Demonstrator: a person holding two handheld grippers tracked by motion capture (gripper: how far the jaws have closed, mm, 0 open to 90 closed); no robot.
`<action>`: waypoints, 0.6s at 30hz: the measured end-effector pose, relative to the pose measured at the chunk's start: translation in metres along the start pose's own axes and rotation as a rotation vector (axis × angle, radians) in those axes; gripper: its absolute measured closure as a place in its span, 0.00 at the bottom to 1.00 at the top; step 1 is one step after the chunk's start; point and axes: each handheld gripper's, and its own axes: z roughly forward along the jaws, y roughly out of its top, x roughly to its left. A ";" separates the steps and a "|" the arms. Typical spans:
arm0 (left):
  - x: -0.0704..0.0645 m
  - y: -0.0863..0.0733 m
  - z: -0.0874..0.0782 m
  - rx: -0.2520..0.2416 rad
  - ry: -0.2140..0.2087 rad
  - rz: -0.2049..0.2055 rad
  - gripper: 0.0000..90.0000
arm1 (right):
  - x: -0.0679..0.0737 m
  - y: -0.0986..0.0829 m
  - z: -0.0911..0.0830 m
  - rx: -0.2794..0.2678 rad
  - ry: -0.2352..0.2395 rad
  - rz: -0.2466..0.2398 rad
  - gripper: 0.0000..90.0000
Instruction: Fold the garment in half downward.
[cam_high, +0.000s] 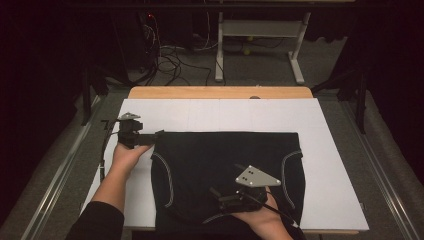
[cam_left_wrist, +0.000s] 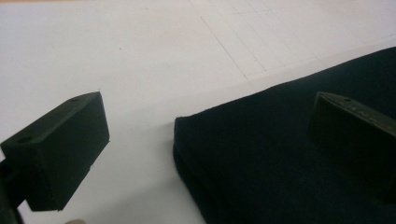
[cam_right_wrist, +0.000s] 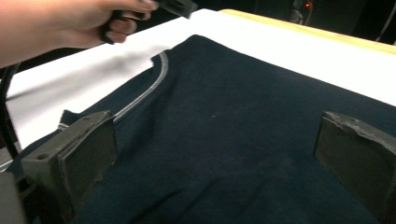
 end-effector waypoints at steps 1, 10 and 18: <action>0.001 -0.001 0.003 -0.002 -0.007 0.000 0.00 | 0.002 0.000 0.002 0.002 0.005 -0.006 0.00; 0.004 -0.011 0.029 0.064 -0.005 -0.030 0.00 | 0.017 -0.006 0.014 0.024 0.043 -0.012 0.00; 0.002 -0.017 0.038 0.107 0.018 -0.041 0.10 | 0.034 -0.014 0.022 0.056 0.081 -0.025 0.01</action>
